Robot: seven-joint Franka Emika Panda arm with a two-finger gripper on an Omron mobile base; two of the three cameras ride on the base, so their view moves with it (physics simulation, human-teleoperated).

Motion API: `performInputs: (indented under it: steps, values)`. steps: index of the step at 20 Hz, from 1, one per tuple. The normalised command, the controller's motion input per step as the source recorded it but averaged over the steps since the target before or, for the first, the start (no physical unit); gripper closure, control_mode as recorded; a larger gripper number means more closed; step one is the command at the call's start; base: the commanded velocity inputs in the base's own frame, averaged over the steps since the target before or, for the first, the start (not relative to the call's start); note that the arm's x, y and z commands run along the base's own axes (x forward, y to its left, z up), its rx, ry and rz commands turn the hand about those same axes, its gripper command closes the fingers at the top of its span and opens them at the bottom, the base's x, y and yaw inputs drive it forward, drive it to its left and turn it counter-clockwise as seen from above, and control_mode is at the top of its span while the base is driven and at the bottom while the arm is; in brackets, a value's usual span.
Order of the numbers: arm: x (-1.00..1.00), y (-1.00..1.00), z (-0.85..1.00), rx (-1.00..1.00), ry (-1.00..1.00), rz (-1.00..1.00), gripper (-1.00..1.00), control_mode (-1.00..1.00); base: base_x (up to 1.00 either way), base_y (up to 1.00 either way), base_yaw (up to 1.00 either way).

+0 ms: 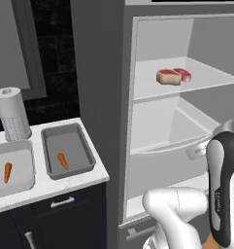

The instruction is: Place one carrot and one steak in each tupperware on the nearby counter, to pack two identical lunches.

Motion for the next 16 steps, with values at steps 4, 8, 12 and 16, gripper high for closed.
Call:
performInputs:
  steps: [4,8,12,16]
  values:
    - [0.0,0.0,0.0,0.0,0.0,0.0,-1.0,1.0,0.48,-0.19,0.16]
    - [0.16,0.0,0.0,0.01,0.0,0.01,-1.0,-1.0,0.22,-0.01,0.03]
    - [0.72,-0.01,0.38,0.03,-0.02,0.04,-1.0,-1.0,0.0,0.0,0.0]
    - [0.61,-0.02,0.81,0.0,-0.17,0.01,-1.0,-1.0,0.0,0.0,0.0]
